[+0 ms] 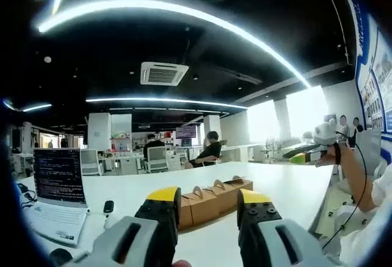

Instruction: Pick up one paper box from the group, open the paper box, and remove the item inside

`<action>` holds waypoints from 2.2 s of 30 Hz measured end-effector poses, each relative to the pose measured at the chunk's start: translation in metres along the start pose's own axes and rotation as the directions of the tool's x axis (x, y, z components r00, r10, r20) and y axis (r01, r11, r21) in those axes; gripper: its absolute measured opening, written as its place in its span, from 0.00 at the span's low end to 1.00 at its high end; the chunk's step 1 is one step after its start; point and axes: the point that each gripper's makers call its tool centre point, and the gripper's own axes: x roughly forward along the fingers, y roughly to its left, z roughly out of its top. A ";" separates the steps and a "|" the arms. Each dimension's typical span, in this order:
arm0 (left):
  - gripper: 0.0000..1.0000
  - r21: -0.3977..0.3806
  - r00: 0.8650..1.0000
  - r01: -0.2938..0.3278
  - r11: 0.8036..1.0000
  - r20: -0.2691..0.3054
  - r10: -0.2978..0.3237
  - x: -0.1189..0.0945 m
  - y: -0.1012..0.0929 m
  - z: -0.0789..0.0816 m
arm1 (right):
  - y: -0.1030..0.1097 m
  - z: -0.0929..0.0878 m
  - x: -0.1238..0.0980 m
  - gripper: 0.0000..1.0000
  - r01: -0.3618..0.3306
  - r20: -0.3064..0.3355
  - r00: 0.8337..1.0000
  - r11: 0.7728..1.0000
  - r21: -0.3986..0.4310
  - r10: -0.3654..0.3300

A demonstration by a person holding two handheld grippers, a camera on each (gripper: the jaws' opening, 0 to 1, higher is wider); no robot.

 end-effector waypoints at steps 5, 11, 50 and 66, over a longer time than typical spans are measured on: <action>0.38 -0.003 1.000 0.007 1.000 0.007 -0.007 -0.001 -0.002 0.002 | -0.002 -0.004 0.012 0.30 -0.012 -0.024 1.000 1.000 0.008 0.012; 0.38 -0.007 1.000 0.016 1.000 0.002 -0.016 -0.001 -0.003 0.000 | -0.001 -0.005 0.026 0.30 -0.029 -0.042 0.999 1.000 0.013 0.029; 0.38 -0.007 0.999 0.031 1.000 -0.014 -0.031 0.000 -0.003 -0.005 | -0.013 -0.029 0.113 0.30 -0.077 -0.163 0.982 0.993 0.084 0.090; 0.37 -0.002 0.999 0.033 0.999 -0.010 -0.033 -0.002 -0.005 -0.003 | -0.012 -0.043 0.145 0.30 -0.062 -0.222 0.971 0.993 0.102 0.084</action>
